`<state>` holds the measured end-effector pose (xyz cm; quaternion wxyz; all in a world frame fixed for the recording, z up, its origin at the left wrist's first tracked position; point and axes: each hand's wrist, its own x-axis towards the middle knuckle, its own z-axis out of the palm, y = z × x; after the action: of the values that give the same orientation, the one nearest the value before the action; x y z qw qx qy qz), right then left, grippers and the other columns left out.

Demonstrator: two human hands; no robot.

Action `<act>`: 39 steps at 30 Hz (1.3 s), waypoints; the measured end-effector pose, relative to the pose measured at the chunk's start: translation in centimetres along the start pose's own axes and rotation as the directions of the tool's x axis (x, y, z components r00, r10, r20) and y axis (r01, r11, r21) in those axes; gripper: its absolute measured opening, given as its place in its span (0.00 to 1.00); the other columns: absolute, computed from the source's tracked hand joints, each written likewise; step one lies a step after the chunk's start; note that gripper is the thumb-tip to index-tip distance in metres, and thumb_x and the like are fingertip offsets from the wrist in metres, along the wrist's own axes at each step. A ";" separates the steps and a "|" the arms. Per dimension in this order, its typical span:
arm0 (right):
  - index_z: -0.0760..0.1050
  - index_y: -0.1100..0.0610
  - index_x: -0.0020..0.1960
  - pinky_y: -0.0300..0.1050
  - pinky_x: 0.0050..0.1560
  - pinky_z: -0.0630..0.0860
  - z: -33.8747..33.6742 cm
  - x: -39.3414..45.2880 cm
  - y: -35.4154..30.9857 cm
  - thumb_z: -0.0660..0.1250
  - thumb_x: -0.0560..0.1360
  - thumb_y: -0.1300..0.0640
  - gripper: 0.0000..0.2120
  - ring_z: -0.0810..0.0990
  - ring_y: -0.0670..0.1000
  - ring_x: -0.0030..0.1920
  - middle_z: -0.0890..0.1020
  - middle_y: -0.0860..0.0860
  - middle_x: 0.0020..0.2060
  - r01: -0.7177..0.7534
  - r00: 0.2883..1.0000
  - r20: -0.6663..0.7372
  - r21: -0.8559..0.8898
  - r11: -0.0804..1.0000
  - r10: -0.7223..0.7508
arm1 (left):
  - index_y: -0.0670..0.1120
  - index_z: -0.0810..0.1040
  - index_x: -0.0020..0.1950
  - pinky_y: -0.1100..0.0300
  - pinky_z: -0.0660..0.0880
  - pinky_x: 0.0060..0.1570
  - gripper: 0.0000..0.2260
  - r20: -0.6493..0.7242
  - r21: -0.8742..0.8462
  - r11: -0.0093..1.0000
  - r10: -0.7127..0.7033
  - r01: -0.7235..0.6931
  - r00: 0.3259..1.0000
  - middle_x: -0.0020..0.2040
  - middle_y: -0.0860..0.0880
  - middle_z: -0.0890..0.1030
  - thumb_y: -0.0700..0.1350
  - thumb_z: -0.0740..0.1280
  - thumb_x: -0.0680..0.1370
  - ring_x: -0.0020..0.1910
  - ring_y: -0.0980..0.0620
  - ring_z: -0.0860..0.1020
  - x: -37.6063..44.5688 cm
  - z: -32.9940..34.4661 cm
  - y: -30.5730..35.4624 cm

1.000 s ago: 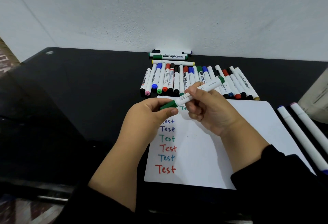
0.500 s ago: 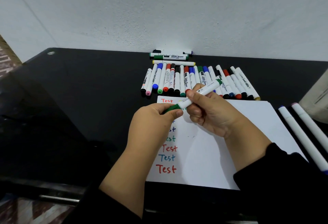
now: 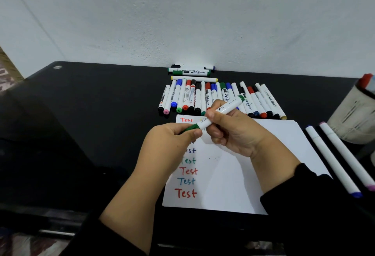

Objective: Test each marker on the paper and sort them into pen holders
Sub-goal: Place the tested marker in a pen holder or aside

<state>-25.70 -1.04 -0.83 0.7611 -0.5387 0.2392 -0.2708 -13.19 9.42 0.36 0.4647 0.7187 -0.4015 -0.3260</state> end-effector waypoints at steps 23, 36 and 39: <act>0.79 0.52 0.60 0.40 0.47 0.61 2.1 -5.8 -2.6 0.68 0.75 0.56 0.13 0.66 0.49 0.49 0.75 0.46 0.47 0.060 0.895 0.070 -0.998 -0.037 -0.440 | 0.55 0.79 0.59 0.70 0.70 0.34 0.14 0.030 0.192 0.958 0.210 -0.212 0.977 0.44 0.59 0.78 0.48 0.70 0.74 0.38 0.58 0.75 -1.4 -0.5 1.0; 0.67 0.51 0.52 0.45 0.37 0.73 -4.9 -13.1 -7.3 0.62 0.77 0.58 0.06 0.76 0.50 0.39 0.77 0.51 0.43 -0.312 0.621 -0.506 -0.860 0.403 -0.598 | 0.59 0.67 0.70 0.59 0.65 0.58 0.22 0.309 0.320 0.903 0.186 -0.286 0.933 0.70 0.58 0.68 0.57 0.65 0.76 0.67 0.54 0.67 0.8 7.5 3.3; 0.66 0.48 0.51 0.50 0.43 0.77 -6.4 -14.7 -8.6 0.62 0.77 0.58 0.07 0.79 0.50 0.41 0.79 0.50 0.44 -0.298 0.579 -0.534 -0.842 0.449 -0.616 | 0.57 0.65 0.72 0.59 0.64 0.63 0.25 0.377 0.376 0.856 0.209 -0.355 0.902 0.73 0.55 0.64 0.58 0.65 0.76 0.69 0.54 0.65 1.6 9.7 3.6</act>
<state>-42.10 2.05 6.43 0.1393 -0.6868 0.5926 -0.3972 -21.58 3.19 0.17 0.2633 0.6733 -0.6367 -0.2683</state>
